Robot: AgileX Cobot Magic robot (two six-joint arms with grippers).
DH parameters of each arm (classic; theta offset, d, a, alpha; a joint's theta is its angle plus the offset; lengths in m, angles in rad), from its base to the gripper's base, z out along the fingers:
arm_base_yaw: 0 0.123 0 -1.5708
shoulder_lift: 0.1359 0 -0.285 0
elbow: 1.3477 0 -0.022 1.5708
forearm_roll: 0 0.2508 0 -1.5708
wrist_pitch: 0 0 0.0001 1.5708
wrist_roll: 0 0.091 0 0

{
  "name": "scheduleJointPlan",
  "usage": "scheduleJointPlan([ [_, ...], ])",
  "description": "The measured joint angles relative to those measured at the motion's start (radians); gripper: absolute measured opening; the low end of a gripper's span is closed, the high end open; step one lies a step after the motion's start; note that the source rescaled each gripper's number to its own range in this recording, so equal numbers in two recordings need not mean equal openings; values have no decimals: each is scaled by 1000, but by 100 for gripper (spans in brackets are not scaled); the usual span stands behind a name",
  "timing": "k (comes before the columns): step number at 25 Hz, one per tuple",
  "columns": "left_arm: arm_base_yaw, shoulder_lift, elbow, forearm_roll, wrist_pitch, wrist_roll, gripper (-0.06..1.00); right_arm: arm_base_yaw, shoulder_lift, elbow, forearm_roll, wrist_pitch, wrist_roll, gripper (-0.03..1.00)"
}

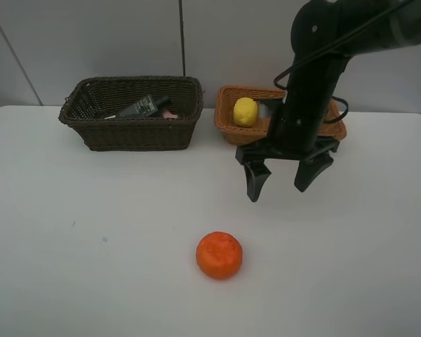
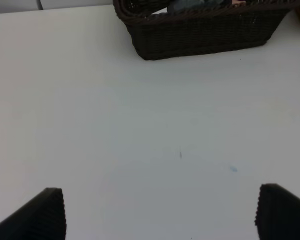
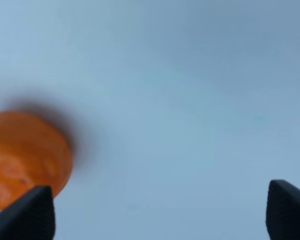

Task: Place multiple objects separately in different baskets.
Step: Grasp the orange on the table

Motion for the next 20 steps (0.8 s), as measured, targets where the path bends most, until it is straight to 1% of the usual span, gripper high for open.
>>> scheduleJointPlan([
  [5, 0, 0, 0, 0, 0, 0, 100, 203, -44, 113, 1, -77, 24, 100],
  [8, 0, 0, 0, 0, 0, 0, 100, 293, -45, 145, 2, -137, 31, 100],
  [10, 0, 0, 0, 0, 0, 0, 100, 334, -46, 154, 3, -181, 33, 100],
  [12, 0, 0, 0, 0, 0, 0, 100, 357, -46, 157, -2, -226, 34, 100],
  [15, 0, 0, 0, 0, 0, 0, 100, 363, -46, 157, -26, -281, 34, 100],
  [20, 0, 0, 0, 0, 0, 0, 100, 363, -44, 157, -83, -311, 35, 100],
])
